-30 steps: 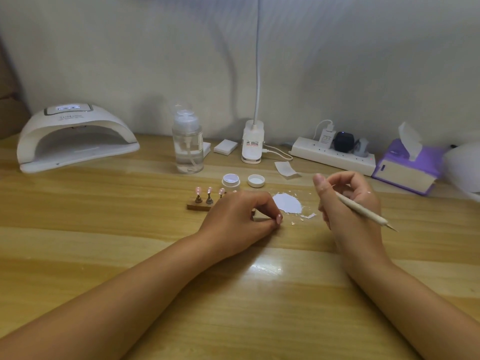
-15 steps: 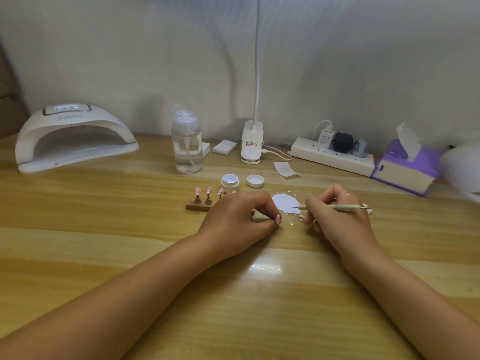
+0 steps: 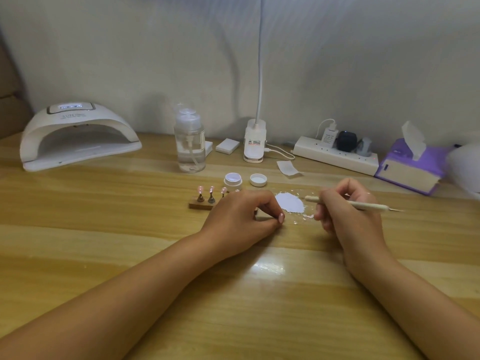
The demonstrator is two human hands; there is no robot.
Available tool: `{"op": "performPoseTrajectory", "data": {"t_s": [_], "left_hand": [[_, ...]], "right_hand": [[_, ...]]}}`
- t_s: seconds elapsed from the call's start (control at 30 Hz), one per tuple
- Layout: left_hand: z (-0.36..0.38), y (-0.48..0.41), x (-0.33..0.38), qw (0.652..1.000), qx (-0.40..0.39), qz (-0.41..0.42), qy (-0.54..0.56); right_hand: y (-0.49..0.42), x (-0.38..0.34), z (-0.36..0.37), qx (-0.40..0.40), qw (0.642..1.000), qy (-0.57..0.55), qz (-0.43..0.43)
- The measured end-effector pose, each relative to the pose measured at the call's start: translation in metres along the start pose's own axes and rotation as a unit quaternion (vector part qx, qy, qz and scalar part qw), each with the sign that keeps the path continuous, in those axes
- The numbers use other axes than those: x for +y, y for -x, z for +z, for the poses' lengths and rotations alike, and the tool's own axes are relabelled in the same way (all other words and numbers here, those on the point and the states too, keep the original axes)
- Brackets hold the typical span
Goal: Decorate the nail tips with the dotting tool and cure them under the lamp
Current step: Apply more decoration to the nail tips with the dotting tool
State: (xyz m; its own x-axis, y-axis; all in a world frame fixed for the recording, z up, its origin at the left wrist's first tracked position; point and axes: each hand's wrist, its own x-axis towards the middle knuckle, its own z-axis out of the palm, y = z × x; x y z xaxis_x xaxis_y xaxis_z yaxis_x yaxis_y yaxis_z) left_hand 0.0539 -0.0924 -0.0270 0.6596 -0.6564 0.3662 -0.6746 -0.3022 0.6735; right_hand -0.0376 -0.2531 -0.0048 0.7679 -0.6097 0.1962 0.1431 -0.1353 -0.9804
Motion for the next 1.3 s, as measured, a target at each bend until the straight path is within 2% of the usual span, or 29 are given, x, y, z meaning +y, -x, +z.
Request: {"op": "performPoseTrajectory", "data": {"t_s": [0.13,0.27,0.67,1.1,1.3], "left_hand": [[0.0002,0.0004,0.0005,1.000,0.001,0.003,-0.004],[0.0001,0.0005,0.0008,1.000,-0.003,0.005,-0.003],[0.0003,0.0006,0.0012,1.000,-0.001,0.011,-0.002],[-0.0004,-0.0002,0.0008,1.000,-0.006,0.009,0.005],[-0.0002,0.0012,0.0029,1.000,-0.005,0.004,0.008]], "right_hand": [[0.0086,-0.0010,0.0103,-0.060,0.998,-0.008,0.018],[0.0067,-0.0006,0.0092,-0.042,0.999,-0.008,0.022],[0.0068,0.0007,0.0086,-0.059,0.998,0.009,0.028],[0.0041,0.0019,0.0073,-0.046,0.998,-0.019,0.030],[0.0042,0.0020,0.0070,0.004,0.999,-0.053,0.004]]}}
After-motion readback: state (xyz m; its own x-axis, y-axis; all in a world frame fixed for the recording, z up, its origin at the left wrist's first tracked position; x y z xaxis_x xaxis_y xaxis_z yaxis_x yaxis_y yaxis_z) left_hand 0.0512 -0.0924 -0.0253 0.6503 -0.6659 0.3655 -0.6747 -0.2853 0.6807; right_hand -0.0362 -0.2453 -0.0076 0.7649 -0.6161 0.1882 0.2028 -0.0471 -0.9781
